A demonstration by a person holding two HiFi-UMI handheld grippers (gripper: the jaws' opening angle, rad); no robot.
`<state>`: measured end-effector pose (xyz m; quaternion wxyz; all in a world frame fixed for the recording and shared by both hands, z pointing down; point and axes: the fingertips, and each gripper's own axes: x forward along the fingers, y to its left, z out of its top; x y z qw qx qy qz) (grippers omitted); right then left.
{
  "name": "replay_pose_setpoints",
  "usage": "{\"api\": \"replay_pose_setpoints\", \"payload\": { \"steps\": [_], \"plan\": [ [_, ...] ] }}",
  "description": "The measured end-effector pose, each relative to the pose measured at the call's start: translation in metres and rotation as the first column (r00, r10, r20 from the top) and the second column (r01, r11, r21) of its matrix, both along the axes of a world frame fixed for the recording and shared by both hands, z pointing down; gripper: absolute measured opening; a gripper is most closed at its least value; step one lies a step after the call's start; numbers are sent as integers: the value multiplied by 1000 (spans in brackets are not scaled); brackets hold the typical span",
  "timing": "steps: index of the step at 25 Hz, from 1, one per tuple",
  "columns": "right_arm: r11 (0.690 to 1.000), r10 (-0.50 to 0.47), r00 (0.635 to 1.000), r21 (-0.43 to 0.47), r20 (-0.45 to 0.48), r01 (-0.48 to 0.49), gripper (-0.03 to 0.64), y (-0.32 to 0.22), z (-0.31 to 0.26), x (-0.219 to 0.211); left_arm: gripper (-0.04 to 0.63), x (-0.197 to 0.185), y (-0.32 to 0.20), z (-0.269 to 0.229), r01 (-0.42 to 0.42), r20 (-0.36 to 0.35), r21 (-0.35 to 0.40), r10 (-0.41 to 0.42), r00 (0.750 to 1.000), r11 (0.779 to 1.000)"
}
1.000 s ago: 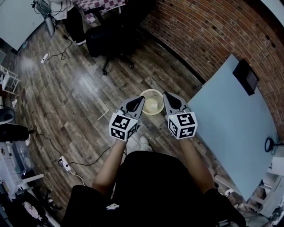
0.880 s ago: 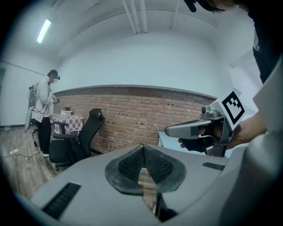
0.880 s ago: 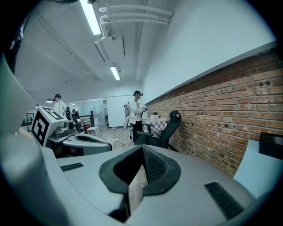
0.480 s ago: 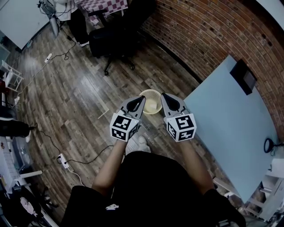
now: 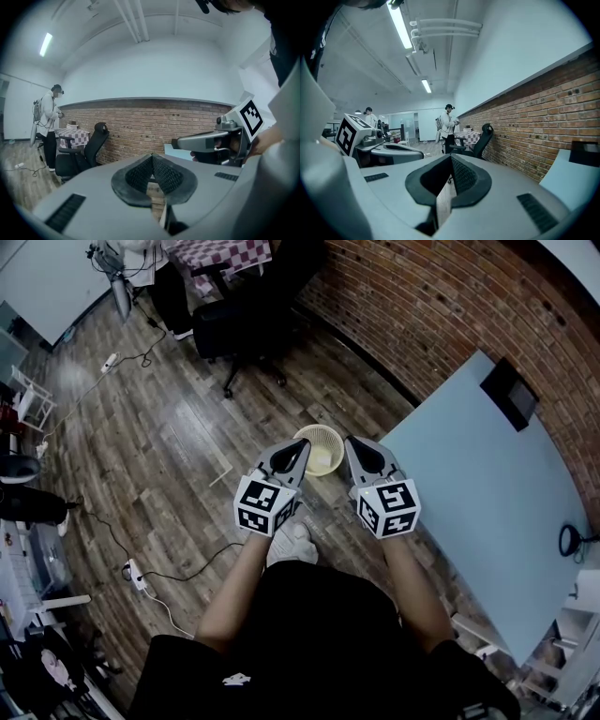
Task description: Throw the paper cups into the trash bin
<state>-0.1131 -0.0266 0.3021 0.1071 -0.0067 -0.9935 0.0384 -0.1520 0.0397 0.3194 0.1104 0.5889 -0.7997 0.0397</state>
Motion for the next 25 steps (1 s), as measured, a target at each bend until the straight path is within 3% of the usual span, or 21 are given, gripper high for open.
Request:
{"api": "replay_pose_setpoints", "payload": {
  "steps": [8,25],
  "plan": [
    [1000,4,1000,-3,16,-4,3,10,-4,40,9,37,9,-13,2,35,23,-3,999,1000],
    [1000,-22,999,13,37,21,3,42,-12,108,9,102,45,-23,45,41,40,-46,998,998]
  ]
}}
